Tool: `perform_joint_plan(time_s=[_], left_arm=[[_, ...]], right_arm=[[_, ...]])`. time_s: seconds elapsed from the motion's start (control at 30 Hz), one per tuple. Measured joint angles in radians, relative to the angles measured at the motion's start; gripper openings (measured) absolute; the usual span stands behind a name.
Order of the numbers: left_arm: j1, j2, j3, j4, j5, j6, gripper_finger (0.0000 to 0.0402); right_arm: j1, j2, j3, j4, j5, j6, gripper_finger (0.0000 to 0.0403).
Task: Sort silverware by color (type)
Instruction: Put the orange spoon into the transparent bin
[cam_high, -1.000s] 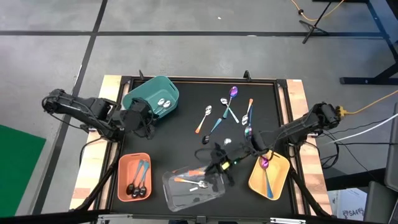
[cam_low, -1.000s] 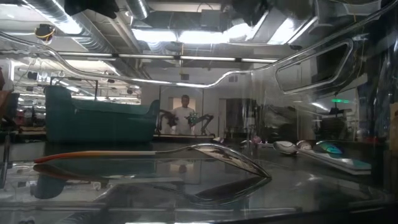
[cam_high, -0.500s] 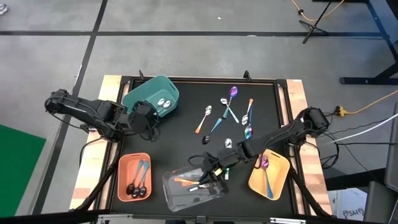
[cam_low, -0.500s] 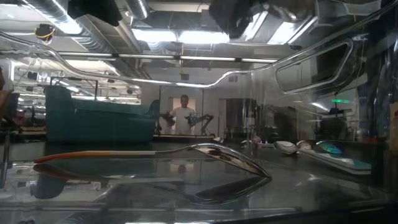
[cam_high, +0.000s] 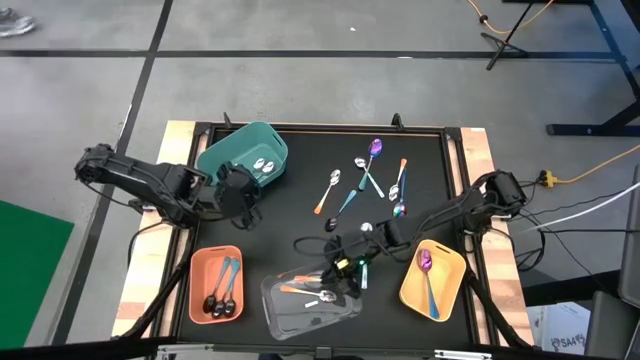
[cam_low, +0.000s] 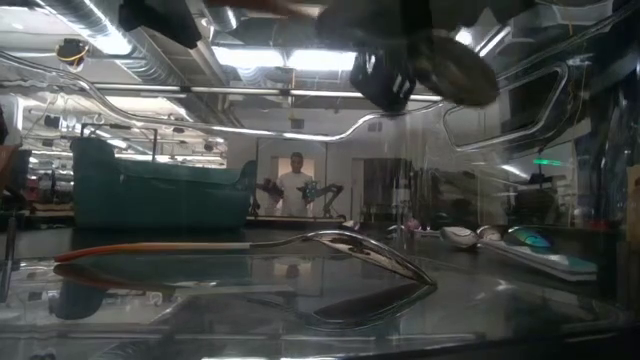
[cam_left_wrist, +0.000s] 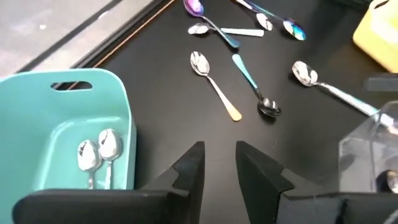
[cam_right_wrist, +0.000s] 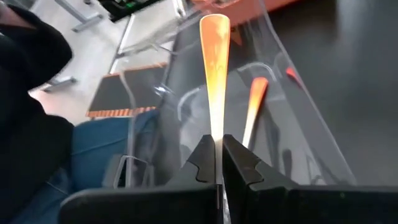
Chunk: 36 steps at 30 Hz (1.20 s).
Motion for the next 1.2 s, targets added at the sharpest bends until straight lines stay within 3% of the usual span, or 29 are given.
perform_joint_plan(time_s=[0.57,1.2], left_arm=[[0.0,0.024,0.0,0.012,0.004,0.07,0.0085],[0.0,0.024,0.0,0.015,0.002,0.113,0.0085]], right_arm=[[0.001,0.106,0.005,0.221,0.021,0.007,0.0],[0.001,0.14,0.003,0.081,-0.038,0.007,0.0006]])
